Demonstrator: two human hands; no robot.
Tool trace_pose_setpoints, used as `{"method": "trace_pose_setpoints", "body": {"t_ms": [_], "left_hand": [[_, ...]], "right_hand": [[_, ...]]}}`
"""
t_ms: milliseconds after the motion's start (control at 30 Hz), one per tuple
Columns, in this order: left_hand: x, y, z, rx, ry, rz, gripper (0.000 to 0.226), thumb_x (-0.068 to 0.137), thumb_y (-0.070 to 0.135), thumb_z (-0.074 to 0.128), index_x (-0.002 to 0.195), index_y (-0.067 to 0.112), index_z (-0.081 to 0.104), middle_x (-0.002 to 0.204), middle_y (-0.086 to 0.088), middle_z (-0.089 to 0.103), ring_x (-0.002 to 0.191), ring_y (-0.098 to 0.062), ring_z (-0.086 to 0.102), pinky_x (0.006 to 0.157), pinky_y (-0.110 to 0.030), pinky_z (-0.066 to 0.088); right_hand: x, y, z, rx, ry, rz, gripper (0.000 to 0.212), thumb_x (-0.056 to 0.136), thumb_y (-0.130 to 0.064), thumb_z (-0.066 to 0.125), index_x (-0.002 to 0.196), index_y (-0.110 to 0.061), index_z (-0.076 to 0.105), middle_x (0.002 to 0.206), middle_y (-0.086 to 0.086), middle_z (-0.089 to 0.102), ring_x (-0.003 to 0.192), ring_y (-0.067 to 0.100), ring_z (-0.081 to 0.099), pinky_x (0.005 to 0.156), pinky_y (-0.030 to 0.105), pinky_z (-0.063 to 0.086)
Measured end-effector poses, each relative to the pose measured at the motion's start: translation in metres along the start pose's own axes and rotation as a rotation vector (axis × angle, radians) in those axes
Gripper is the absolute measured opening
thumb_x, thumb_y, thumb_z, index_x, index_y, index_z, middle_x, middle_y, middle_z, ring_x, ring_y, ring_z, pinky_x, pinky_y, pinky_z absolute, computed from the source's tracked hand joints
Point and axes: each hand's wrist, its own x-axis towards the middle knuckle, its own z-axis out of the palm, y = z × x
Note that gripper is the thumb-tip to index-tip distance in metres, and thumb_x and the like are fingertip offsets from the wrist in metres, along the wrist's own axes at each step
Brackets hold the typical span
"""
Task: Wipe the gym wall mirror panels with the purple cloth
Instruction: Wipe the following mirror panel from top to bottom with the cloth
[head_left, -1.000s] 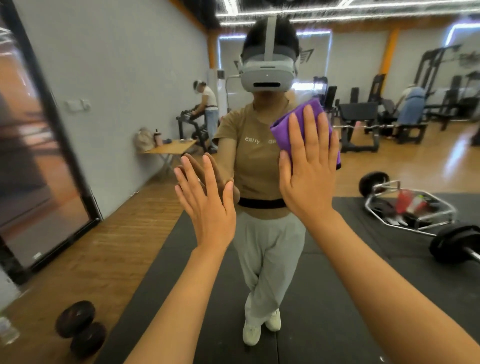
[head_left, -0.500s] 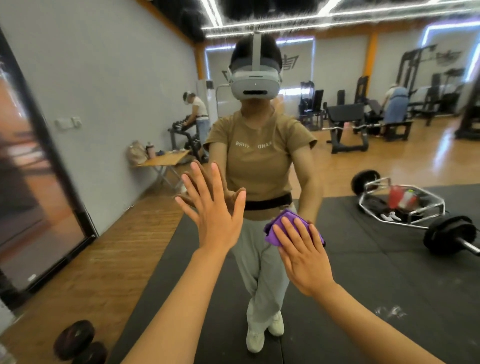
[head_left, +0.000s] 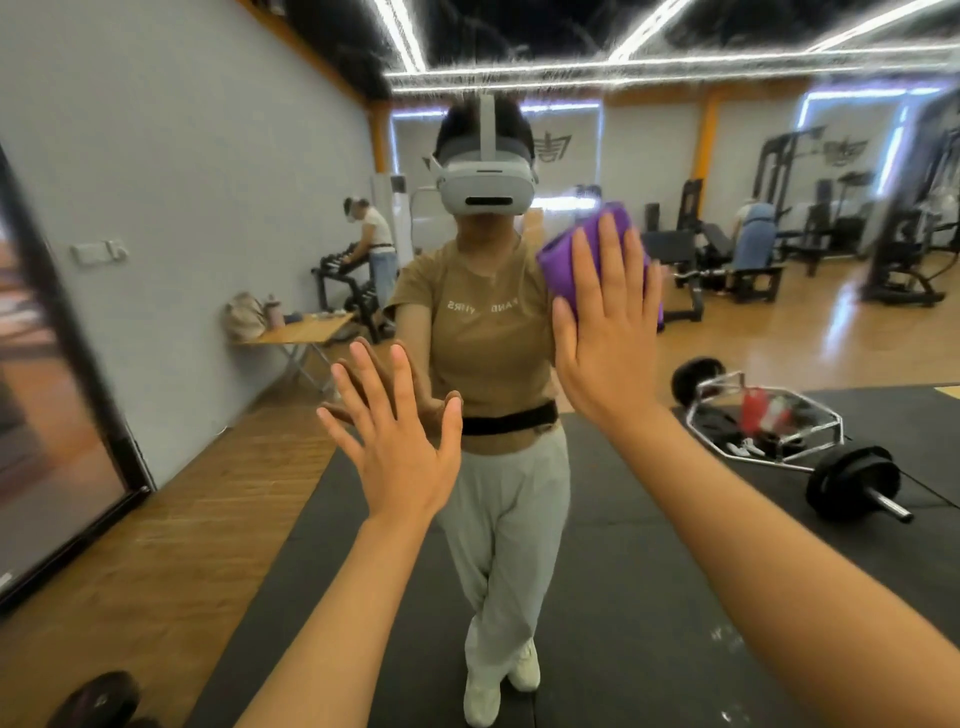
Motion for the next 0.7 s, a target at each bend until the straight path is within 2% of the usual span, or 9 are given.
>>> {"method": "trace_pose_setpoints", "body": {"t_ms": [167, 233, 333, 433, 533, 633, 700], "left_hand": [[-0.001, 0.007, -0.006, 0.003, -0.028, -0.042, 0.086, 0.097, 0.066, 0.032, 0.162, 0.022, -0.002, 0.167, -0.013, -0.013, 0.154, -0.039, -0.01, 0.117, -0.072, 0.005], [-0.001, 0.012, -0.006, -0.001, -0.045, -0.061, 0.089, 0.095, 0.071, 0.029, 0.16, 0.024, -0.009, 0.165, -0.01, -0.023, 0.153, -0.038, -0.013, 0.117, -0.072, 0.004], [-0.001, 0.016, -0.004, 0.01, -0.061, -0.089, 0.098, 0.091, 0.078, 0.032, 0.156, 0.028, -0.023, 0.158, -0.004, -0.04, 0.152, -0.036, -0.021, 0.117, -0.071, -0.001], [0.0, 0.019, -0.002, 0.008, -0.077, -0.109, 0.111, 0.083, 0.086, 0.035, 0.153, 0.03, -0.03, 0.157, -0.007, -0.04, 0.15, -0.036, -0.025, 0.116, -0.071, -0.006], [0.001, 0.02, 0.0, -0.003, -0.066, -0.117, 0.117, 0.078, 0.09, 0.036, 0.153, 0.029, -0.03, 0.159, -0.009, -0.035, 0.151, -0.038, -0.022, 0.116, -0.072, -0.006], [0.001, 0.02, 0.003, -0.022, -0.036, -0.106, 0.116, 0.078, 0.088, 0.038, 0.156, 0.028, -0.024, 0.163, -0.013, -0.025, 0.152, -0.04, -0.017, 0.115, -0.073, -0.003], [0.0, 0.02, 0.004, -0.062, -0.019, -0.092, 0.112, 0.081, 0.085, 0.038, 0.158, 0.028, -0.02, 0.165, -0.015, -0.02, 0.152, -0.041, -0.016, 0.113, -0.076, -0.003]], "right_hand": [[-0.13, 0.018, 0.013, -0.082, -0.144, -0.129, 0.064, 0.104, -0.032, 0.042, 0.161, -0.017, 0.018, 0.169, 0.009, 0.012, 0.156, 0.031, 0.01, 0.126, 0.05, 0.008], [-0.173, 0.028, 0.012, -0.113, -0.203, -0.184, 0.065, 0.104, -0.034, 0.039, 0.162, -0.021, 0.013, 0.17, 0.004, 0.004, 0.156, 0.028, 0.007, 0.127, 0.048, 0.006], [-0.2, 0.041, 0.007, -0.141, -0.275, -0.223, 0.057, 0.11, -0.038, 0.024, 0.163, -0.024, 0.009, 0.17, 0.0, 0.001, 0.157, 0.024, 0.004, 0.127, 0.046, 0.005], [-0.197, 0.043, 0.002, -0.133, -0.308, -0.23, 0.056, 0.11, -0.04, 0.021, 0.163, -0.024, 0.008, 0.17, -0.002, 0.001, 0.157, 0.021, 0.006, 0.127, 0.043, 0.005], [-0.167, 0.04, -0.001, -0.107, -0.246, -0.158, 0.058, 0.11, -0.04, 0.024, 0.163, -0.022, 0.009, 0.17, -0.002, 0.002, 0.156, 0.022, 0.009, 0.127, 0.044, 0.009], [-0.097, 0.038, -0.009, -0.06, -0.134, -0.038, 0.058, 0.109, -0.038, 0.025, 0.161, -0.014, 0.013, 0.17, 0.004, 0.002, 0.156, 0.023, 0.002, 0.127, 0.043, 0.004], [-0.035, 0.039, -0.018, -0.02, -0.111, -0.032, 0.058, 0.108, -0.035, 0.025, 0.159, -0.009, 0.017, 0.168, 0.011, 0.011, 0.156, 0.024, 0.002, 0.127, 0.039, -0.003]]}}
